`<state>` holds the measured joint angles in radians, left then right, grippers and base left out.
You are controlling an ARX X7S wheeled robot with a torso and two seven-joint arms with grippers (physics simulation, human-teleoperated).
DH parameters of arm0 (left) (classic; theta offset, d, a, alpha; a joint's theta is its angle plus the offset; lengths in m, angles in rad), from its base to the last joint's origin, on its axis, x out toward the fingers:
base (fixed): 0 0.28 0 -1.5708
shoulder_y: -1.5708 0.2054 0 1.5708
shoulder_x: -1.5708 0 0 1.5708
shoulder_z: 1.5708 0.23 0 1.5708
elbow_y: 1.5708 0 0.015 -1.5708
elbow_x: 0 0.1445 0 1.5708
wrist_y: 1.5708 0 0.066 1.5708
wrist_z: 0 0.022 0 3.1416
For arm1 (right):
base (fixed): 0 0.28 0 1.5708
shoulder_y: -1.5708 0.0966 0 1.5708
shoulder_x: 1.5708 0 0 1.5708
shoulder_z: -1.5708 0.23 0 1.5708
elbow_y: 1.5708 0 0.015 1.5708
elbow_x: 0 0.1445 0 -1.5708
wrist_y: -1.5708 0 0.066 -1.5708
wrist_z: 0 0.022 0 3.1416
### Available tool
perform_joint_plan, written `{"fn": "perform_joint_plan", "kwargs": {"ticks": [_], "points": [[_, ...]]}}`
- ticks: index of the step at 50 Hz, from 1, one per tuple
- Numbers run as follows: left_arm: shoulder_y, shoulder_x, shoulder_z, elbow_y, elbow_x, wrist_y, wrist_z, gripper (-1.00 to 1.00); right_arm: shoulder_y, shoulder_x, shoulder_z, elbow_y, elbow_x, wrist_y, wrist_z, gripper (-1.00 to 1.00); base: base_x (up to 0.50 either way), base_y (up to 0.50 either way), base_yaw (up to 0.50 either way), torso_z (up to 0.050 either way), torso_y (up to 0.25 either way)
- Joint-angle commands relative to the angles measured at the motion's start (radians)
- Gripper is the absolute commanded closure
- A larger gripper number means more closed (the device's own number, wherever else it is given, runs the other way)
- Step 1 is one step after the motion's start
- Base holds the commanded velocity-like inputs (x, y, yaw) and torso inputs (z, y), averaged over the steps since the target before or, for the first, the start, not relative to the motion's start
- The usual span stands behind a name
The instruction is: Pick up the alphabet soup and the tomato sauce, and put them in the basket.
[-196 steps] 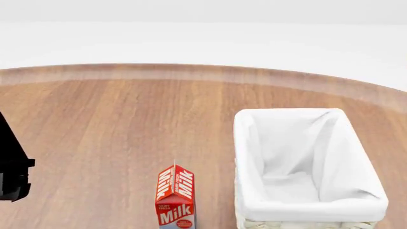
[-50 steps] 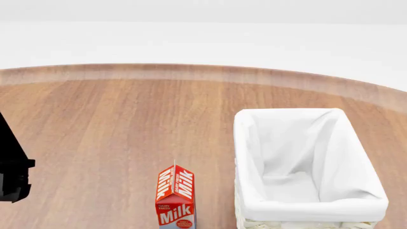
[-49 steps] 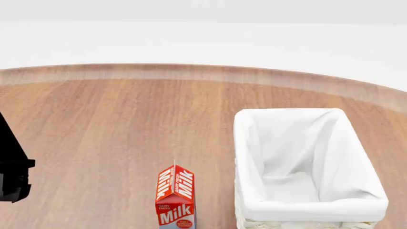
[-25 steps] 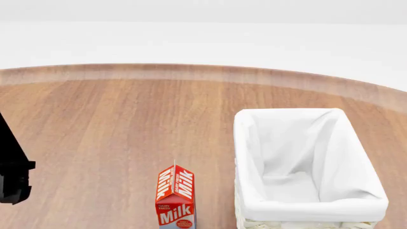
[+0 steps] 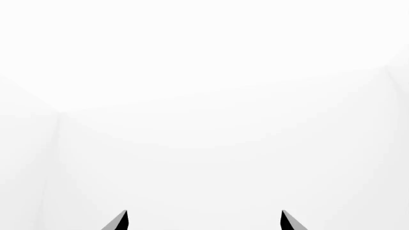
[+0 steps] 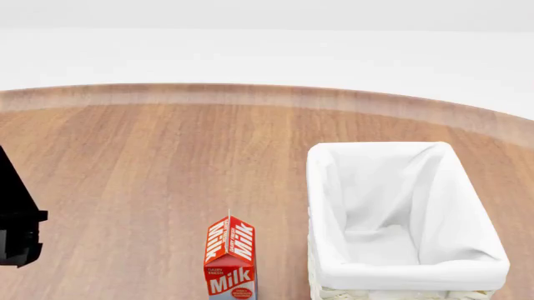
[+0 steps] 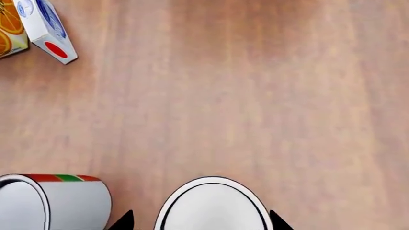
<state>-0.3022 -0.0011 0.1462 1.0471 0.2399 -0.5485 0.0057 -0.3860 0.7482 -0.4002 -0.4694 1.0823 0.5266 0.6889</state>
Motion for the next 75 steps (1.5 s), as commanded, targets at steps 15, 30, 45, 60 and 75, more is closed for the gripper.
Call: {"fn": "perform_joint_plan", "kwargs": {"ticks": [15, 30, 45, 60, 75], "points": [[0.01, 0.0, 0.0, 0.0, -0.003, 0.009, -0.002, -1.0, -0.006, -0.021, -0.013, 0.047, -0.016, -0.026, -0.028, -1.0, 0.0, 0.0, 0.0, 0.0, 0.0], [0.011, 0.0, 0.002, 0.0, -0.003, 0.01, -0.003, -1.0, -0.007, -0.019, -0.012, 0.03, -0.03, -0.041, -0.027, 1.0, 0.0, 0.0, 0.0, 0.0, 0.0], [0.004, 0.0, 0.003, 0.0, 0.0, 0.005, -0.001, -1.0, 0.003, 0.028, 0.028, -0.081, 0.013, -0.031, 0.035, 1.0, 0.0, 0.0, 0.0, 0.0, 0.0], [0.013, 0.0, 0.007, 0.0, -0.004, 0.011, -0.009, -1.0, 0.063, 0.102, 0.102, -0.218, 0.098, -0.014, 0.118, 1.0, 0.0, 0.0, 0.0, 0.0, 0.001], [0.016, 0.0, 0.011, 0.0, -0.001, 0.01, -0.008, -1.0, 0.199, 0.174, 0.175, -0.334, 0.238, 0.018, 0.219, 1.0, 0.0, 0.0, 0.0, 0.0, 0.0]]}}
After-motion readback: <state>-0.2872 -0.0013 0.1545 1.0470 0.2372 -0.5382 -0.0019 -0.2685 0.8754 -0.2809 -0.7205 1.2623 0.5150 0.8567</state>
